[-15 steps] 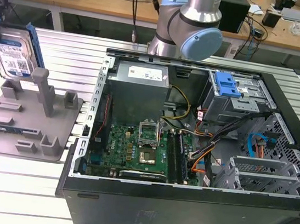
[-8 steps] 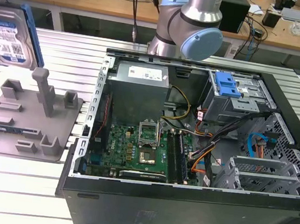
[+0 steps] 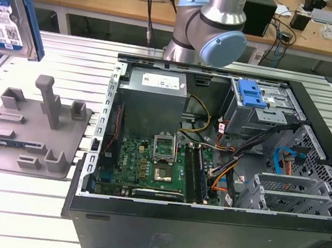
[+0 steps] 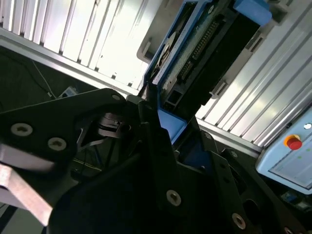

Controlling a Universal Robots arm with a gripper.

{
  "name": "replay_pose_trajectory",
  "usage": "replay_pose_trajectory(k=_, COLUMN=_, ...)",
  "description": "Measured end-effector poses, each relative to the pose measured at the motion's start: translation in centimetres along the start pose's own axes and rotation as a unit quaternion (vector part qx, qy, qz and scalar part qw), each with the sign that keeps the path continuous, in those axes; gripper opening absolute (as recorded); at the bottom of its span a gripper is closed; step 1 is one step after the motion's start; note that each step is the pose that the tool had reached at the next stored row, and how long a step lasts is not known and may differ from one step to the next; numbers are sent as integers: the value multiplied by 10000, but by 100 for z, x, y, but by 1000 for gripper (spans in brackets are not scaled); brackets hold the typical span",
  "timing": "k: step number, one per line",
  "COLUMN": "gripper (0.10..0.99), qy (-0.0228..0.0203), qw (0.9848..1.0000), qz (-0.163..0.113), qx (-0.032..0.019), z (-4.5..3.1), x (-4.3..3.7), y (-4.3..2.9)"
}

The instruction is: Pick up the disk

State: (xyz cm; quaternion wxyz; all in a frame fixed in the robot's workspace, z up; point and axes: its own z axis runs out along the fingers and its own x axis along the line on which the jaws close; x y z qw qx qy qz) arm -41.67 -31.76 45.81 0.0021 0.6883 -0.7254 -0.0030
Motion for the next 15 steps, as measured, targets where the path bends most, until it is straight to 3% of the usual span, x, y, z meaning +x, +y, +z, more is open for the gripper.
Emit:
replay_pose_trajectory(k=4, gripper=369, qy=-1, qw=10000, qz=0, qx=0, z=-185, x=1, y=2)
replay_pose_trajectory(k=15, gripper=369, qy=0, qw=10000, qz=0, qx=0, z=-186, x=6, y=1)
